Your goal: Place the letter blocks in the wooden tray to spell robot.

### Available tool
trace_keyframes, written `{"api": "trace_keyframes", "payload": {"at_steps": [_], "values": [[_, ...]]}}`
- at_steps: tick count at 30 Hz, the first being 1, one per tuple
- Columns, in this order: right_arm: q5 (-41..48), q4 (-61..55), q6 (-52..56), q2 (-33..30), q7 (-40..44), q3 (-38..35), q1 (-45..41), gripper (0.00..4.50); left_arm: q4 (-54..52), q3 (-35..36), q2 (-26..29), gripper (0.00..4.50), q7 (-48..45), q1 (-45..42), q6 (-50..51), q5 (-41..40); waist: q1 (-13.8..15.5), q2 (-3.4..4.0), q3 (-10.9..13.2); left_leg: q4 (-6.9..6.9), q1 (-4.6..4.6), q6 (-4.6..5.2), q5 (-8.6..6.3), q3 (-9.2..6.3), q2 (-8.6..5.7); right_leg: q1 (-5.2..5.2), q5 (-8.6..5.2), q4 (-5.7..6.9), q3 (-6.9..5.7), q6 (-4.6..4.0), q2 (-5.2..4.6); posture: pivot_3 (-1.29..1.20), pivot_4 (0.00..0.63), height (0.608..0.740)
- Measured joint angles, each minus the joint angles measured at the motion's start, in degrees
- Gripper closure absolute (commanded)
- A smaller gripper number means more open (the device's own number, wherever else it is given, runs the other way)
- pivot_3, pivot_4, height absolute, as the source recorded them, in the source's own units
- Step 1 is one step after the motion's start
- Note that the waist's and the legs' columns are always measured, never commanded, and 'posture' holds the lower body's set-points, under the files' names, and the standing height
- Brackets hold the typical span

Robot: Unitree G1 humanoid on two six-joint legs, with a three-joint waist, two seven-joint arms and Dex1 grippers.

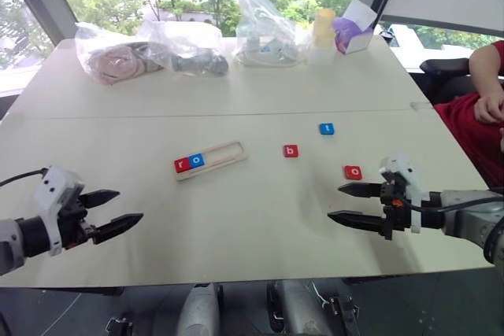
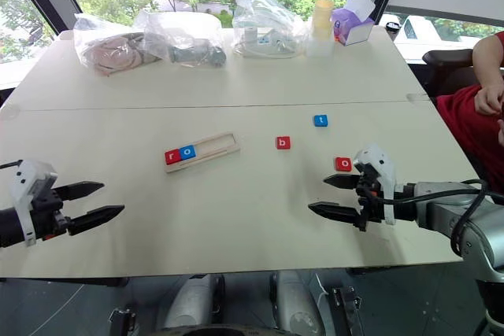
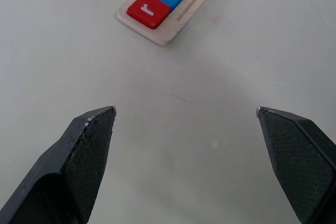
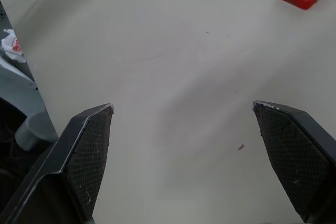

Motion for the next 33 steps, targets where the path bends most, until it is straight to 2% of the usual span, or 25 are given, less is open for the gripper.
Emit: {"api": "trace_keyframes", "payload": {"at_steps": [14,23,29,33], "values": [[0.0,0.0,0.0,0.1,-0.7,0.3,0.6,0.1,1.4,-0.7,0.0,0.0,0.9,-0.7,-2.4,1.6,0.0,0.0,0.0,0.0,0.0,0.0,0.0,0.01,-0.02,0.0,0.0,0.0,0.0,0.0,0.01,0.0,0.15,0.74],[-0.5,0.1,-0.2,1.1,-1.9,1.5,-0.3,0.1,4.9,-4.0,3.7,0.0,-2.2,-2.6,-4.7,4.1,0.0,0.01,0.0,-0.01,0.01,0.0,0.0,0.02,-0.03,0.0,0.0,0.0,0.0,-0.01,0.01,0.0,0.15,0.74],[1.9,-4.8,2.1,4.8,-5.5,3.6,-6.0,0.1,16.2,-14.5,8.4,0.0,-6.8,-14.6,-15.4,12.3,0.0,0.01,0.0,-0.01,0.01,0.0,0.0,0.01,-0.02,-0.01,0.02,0.01,-0.01,-0.02,0.02,0.0,0.15,0.74],[2.4,-8.5,2.7,9.6,-8.4,9.2,-11.1,0.1,27.2,-24.8,7.3,0.0,-11.8,-27.2,-24.3,18.2,0.0,0.02,0.0,-0.03,-0.1,0.0,0.0,0.0,-0.04,-0.09,0.02,0.01,-0.03,0.0,0.05,0.0,0.15,0.74]]}}
